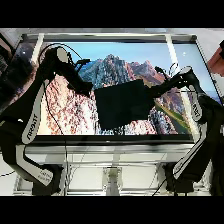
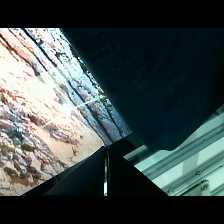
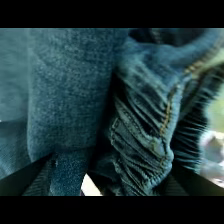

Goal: Fold the clothes and pants, and hang the long-sleeved shirts on hangers.

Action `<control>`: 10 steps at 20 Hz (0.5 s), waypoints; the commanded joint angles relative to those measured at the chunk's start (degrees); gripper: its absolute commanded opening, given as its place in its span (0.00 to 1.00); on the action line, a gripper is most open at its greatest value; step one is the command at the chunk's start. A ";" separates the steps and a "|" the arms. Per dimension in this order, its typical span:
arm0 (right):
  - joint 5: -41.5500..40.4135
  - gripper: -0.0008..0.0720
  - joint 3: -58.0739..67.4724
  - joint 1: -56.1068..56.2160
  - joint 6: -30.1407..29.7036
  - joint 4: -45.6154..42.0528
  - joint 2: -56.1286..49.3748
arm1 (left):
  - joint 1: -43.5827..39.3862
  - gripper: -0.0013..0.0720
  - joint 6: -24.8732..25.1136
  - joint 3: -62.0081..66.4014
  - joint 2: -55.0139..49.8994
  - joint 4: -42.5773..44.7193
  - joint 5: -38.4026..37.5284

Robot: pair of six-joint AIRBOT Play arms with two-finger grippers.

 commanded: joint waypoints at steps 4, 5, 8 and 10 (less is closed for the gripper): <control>3.08 0.96 1.99 -4.61 1.33 2.43 -0.70 | -0.04 0.05 0.22 -0.02 0.00 0.02 0.02; 3.23 0.96 2.71 -5.66 2.56 3.54 -0.70 | -0.04 0.05 0.26 -0.02 -0.02 0.02 0.04; 1.09 0.95 2.80 -5.77 2.75 4.61 -0.63 | -0.02 0.05 0.24 -0.02 -0.02 0.02 0.04; -2.27 0.95 2.80 -3.61 3.13 0.04 -0.63 | -0.04 0.05 0.22 -0.02 -0.02 -0.02 0.02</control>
